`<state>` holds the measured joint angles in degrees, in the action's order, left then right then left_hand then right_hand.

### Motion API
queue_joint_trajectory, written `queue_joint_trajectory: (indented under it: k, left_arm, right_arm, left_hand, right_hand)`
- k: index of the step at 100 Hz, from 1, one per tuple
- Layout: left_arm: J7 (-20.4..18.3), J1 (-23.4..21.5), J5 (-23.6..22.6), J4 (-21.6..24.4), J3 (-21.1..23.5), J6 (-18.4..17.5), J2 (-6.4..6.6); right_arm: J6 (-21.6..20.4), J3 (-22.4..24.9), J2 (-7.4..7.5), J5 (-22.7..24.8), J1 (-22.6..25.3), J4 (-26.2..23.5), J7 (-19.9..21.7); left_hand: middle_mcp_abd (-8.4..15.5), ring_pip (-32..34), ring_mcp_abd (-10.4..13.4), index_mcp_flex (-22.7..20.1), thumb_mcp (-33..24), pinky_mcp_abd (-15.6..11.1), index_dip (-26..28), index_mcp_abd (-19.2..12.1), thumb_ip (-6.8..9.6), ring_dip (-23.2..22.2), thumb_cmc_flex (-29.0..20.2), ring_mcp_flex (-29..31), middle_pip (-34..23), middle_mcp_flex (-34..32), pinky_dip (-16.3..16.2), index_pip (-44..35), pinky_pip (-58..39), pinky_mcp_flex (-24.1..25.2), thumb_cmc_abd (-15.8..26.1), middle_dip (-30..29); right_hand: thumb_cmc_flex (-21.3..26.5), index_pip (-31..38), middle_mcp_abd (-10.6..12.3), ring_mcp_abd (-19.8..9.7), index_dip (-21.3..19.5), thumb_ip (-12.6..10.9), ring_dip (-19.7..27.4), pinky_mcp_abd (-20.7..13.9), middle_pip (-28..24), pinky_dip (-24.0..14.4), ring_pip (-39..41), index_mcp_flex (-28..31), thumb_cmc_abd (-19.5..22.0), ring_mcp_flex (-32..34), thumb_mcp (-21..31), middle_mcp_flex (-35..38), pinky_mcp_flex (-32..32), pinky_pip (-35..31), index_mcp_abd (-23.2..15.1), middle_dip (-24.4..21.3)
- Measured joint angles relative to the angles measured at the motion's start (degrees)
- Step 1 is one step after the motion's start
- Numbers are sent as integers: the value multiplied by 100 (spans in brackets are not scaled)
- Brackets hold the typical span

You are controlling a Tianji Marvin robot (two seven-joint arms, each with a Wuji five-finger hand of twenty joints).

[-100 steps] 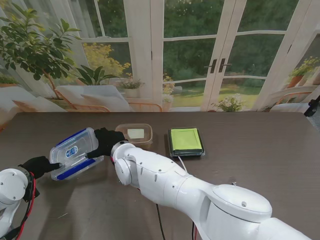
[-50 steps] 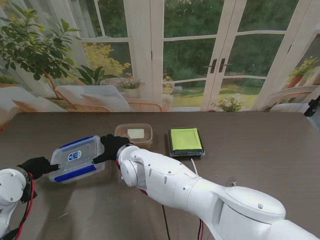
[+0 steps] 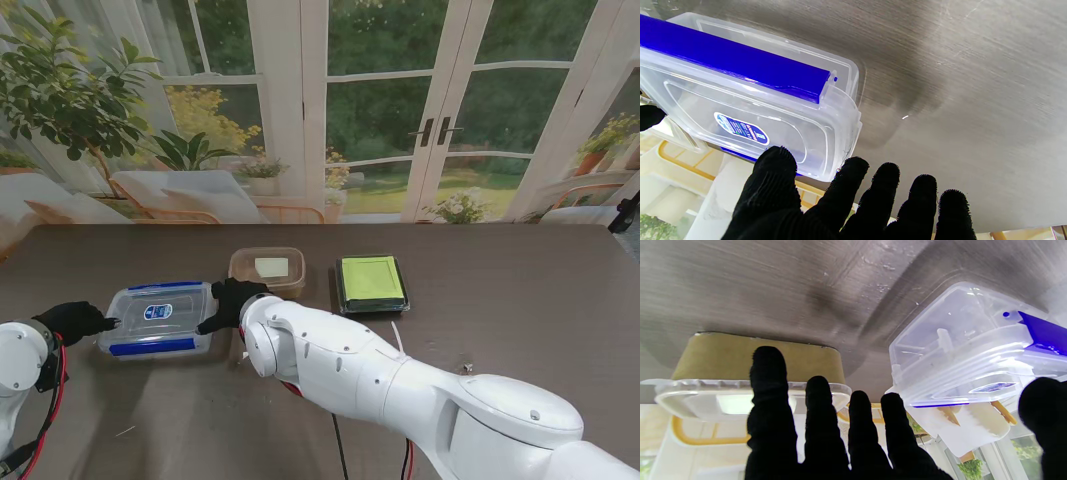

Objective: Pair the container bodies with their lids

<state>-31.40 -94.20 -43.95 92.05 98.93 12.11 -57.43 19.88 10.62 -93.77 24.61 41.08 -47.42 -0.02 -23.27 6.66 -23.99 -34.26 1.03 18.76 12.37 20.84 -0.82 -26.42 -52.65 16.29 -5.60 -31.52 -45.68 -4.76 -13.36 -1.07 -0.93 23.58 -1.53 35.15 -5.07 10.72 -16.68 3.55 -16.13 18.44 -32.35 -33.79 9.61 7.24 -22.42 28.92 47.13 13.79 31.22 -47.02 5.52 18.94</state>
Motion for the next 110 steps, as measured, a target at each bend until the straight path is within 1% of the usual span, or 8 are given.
queue_joint_trajectory:
  k: [24, 33, 45, 47, 49, 71, 92, 110]
  left_arm:
    - [-102, 51, -78, -49, 0, -51, 28]
    - [-112, 55, -108, -49, -7, -51, 33]
    - [-99, 65, -146, -57, -12, -118, 33]
    - [-93, 68, -154, -64, -12, -142, 33]
    - [-87, 73, -165, -73, -12, -174, 33]
    - [147, 55, -365, -92, 55, -693, 22]
    - [313, -146, -592, 153, 220, -1404, 14]
    - [360, -358, -581, 533, 232, -1592, 14]
  right_arm:
    - [83, 14, 15, 143, 55, -19, -223]
    - [92, 59, 84, 156, 88, -141, -246]
    - [100, 173, 294, 176, 168, -525, -319]
    - [103, 187, 329, 183, 179, -586, -332]
    - [105, 203, 366, 191, 191, -648, -345]
    - [109, 375, 670, 270, 324, -1143, -430]
    - [101, 575, 1021, 437, 504, -1685, -464]
    - [81, 882, 1428, 677, 766, -2279, -471]
  left_hand:
    - [2, 0, 3, 56, 0, -1, -3, -54, 0, 1, 0, 0, 0, 0, 5, 10, 0, 0, 0, 0]
    - [4, 0, 5, 142, 0, -2, -4, -59, 0, 1, 1, 0, 0, 0, 9, 17, 0, 0, 0, 0]
    - [36, 0, 25, 353, 0, -4, -35, -126, 0, 4, 1, -3, 78, 90, 16, 159, 0, 8, 0, -42]
    - [52, 0, 42, 417, 0, -5, -28, -138, 0, 10, 3, -5, 93, 138, 26, 153, 0, 51, 0, -23]
    - [66, 0, 59, 455, 0, -7, -25, -162, 0, 19, 4, -12, 31, 191, 69, 180, 0, 73, 0, -11]
    - [221, -204, 204, 930, 40, -70, -289, -406, 0, 371, 194, -293, 201, 527, 338, 322, 148, 158, 0, -361]
    - [366, -225, 303, 931, 40, -179, -342, -601, 0, 454, 196, -358, 203, 680, 524, 336, 223, 221, -4, -441]
    - [447, -226, 354, 930, 40, -244, -354, -602, 0, 514, 197, -358, 203, 682, 613, 336, 289, 234, -5, -506]
  right_hand:
    - [70, 2, -5, 7, 94, -4, -45, 0, -24, 0, 139, 0, 0, 124, -3, 73, 0, 0, -1, -2]
    - [70, 9, -6, 8, 140, -5, -41, 0, -14, 1, 192, 0, 0, 228, -5, 74, 0, 0, -70, -2]
    - [70, 160, -6, 8, 145, -5, -66, 0, -45, 11, 291, 0, 0, 287, -6, 232, 0, -50, -74, -3]
    - [74, 200, -6, 8, 148, 1, -68, 0, -55, 18, 313, 0, -16, 288, -277, 283, 0, -67, -75, -3]
    - [141, 213, -6, 8, 148, 1, -96, 0, -55, 24, 326, 0, -7, 288, -134, 283, 0, -83, -75, -3]
    - [141, 306, -6, 8, 205, -5, -102, 0, -55, 90, 412, 0, -5, 290, -124, 288, 0, -109, -76, -3]
    - [212, 382, -5, 8, 214, -16, -104, 0, -102, 91, 421, 0, -5, 291, -125, 359, 0, -120, -77, -3]
    - [212, 449, -3, 8, 274, -16, -154, 0, -98, 91, 515, 0, -5, 351, -125, 501, 44, -123, -141, -3]
